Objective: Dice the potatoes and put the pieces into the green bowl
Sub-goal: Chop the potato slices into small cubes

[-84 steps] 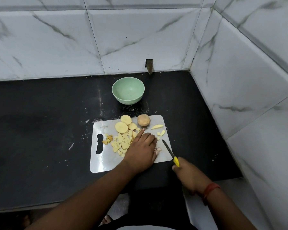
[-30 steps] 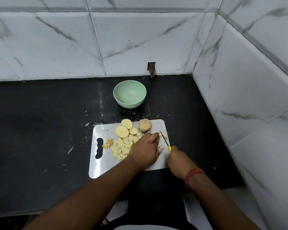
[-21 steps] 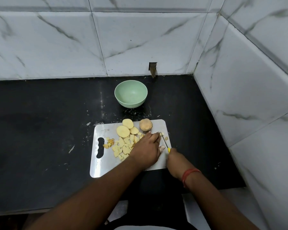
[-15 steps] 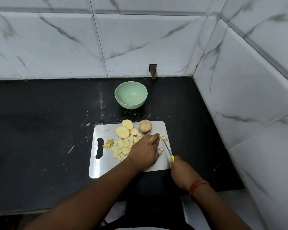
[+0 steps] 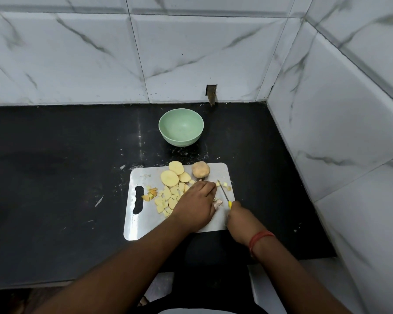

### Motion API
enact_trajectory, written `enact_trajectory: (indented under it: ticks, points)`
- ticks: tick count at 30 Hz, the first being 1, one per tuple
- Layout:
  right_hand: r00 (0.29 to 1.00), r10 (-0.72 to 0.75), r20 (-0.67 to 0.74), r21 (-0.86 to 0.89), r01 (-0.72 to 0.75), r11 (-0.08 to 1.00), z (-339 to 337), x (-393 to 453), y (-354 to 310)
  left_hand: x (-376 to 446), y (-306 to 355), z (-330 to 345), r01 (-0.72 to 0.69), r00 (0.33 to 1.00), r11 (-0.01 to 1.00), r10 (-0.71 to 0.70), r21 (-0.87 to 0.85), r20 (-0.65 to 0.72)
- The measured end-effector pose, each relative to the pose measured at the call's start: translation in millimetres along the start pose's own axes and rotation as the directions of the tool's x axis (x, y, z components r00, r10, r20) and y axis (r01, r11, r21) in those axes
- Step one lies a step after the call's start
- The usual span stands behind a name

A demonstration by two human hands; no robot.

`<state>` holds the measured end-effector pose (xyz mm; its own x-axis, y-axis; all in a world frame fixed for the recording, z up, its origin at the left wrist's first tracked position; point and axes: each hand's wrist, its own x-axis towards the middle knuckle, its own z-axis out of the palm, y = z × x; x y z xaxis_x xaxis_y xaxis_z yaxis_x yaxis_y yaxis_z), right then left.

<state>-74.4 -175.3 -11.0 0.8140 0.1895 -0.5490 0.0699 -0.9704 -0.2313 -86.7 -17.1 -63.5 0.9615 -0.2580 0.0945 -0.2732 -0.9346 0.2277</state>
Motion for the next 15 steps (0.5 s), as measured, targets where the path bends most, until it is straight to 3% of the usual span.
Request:
enact_trajectory:
  ticks: [11,15]
  points:
    - [0.999,0.026,0.042,0.055,-0.028,0.998,10,-16,18,1,0,4,0.024,1.0,1.0,-0.024,0.008,-0.001]
    - [1.0,-0.004,-0.026,0.108,0.007,0.994,1,-21,17,-6,-6,8,0.051,0.998,0.995,-0.054,-0.086,-0.028]
